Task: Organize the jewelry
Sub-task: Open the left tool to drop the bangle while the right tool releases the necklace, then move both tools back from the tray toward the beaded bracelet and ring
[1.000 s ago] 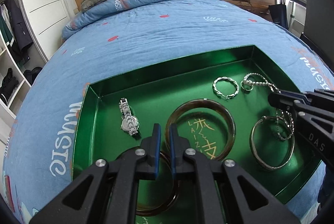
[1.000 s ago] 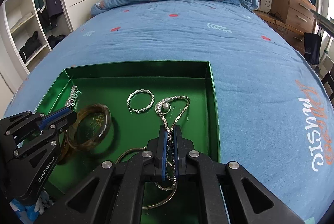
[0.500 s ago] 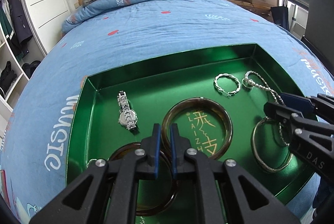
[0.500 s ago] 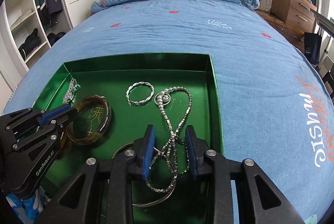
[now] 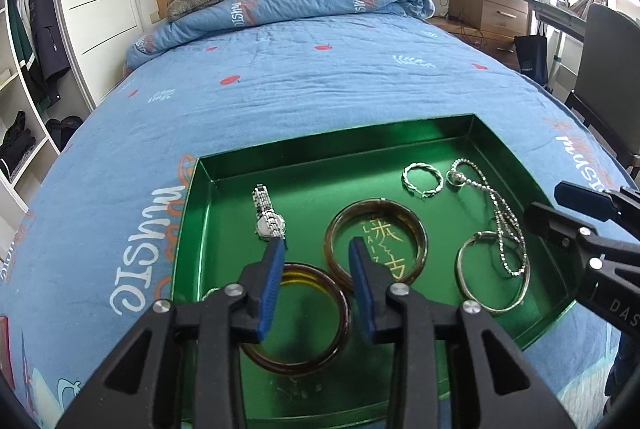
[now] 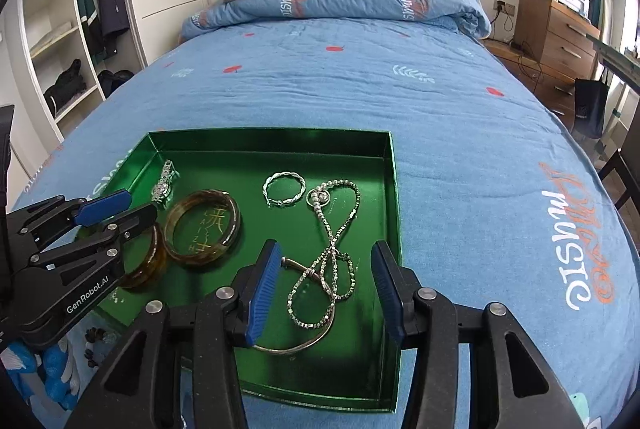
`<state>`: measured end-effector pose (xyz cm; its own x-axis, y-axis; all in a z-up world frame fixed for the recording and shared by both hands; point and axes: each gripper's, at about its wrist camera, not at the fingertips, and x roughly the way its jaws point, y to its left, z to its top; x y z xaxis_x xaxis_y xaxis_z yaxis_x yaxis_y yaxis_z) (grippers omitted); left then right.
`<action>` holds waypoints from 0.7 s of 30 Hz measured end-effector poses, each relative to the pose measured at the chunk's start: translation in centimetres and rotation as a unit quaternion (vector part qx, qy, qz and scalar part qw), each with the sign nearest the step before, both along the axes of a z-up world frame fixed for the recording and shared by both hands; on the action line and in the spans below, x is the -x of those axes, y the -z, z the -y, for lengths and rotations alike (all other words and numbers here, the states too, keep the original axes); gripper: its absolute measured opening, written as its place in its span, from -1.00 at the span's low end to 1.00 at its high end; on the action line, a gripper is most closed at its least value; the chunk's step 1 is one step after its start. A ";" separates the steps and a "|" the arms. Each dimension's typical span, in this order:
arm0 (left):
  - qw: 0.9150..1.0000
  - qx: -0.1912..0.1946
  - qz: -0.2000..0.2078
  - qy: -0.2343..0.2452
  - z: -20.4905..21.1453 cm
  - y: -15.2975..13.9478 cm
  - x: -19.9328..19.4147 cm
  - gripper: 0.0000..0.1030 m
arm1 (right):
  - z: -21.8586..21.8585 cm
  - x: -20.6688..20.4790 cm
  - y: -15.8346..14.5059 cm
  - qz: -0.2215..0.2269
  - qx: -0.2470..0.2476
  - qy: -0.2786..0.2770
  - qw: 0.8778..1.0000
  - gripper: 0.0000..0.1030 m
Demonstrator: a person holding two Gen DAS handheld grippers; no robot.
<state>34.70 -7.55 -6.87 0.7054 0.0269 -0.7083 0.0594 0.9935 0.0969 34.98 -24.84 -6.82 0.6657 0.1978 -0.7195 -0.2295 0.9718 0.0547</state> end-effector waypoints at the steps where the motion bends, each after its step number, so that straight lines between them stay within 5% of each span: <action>1: 1.000 -0.002 0.004 -0.001 -0.1 -0.3 0.6 -0.29 | 0.0 0.5 -0.4 0.003 0.000 -0.001 1.000 -0.07; 21: 0.998 -0.001 0.059 -0.019 -2.5 -6.8 12.0 -0.17 | 0.4 11.7 -5.6 0.040 -0.031 -0.015 0.999 -0.04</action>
<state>22.71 -5.05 -0.06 0.7822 0.0573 -0.6205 0.0096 0.9945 0.1039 23.29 -25.20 -1.26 0.7142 0.2607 -0.6496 -0.2651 0.9597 0.0937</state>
